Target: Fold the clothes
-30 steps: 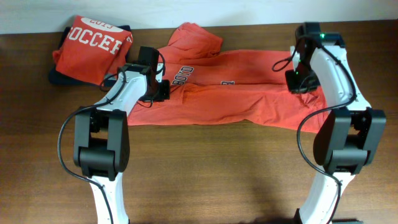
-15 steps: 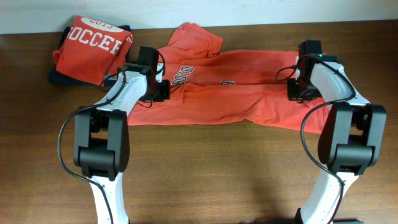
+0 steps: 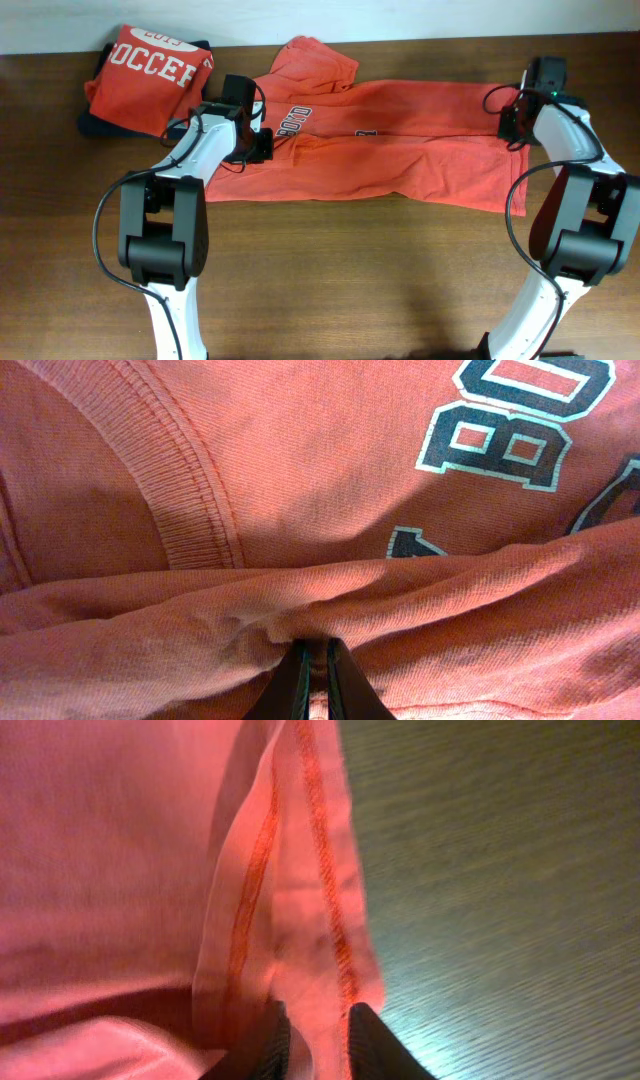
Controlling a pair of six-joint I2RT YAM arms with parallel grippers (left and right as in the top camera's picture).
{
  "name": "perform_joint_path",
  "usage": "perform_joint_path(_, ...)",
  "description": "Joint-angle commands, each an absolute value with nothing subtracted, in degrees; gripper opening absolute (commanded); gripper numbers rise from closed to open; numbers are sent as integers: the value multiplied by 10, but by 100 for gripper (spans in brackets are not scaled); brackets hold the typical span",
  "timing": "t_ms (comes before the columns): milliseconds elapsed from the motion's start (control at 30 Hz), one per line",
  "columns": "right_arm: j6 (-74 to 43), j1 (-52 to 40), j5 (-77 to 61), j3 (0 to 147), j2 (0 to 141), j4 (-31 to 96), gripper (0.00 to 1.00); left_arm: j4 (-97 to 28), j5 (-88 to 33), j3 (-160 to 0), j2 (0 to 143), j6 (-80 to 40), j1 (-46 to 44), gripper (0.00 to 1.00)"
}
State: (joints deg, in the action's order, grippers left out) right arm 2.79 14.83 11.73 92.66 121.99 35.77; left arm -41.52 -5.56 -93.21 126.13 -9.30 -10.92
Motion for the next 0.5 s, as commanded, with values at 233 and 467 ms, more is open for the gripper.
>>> perform_joint_path(233,-8,152,125,1012,1192,538,28,-455,-67,-967,1233,-96,-111,0)
perform_joint_path(467,-43,173,29,1013,1124,632,37,-464,-32,-999,1110,-98,-103,1)
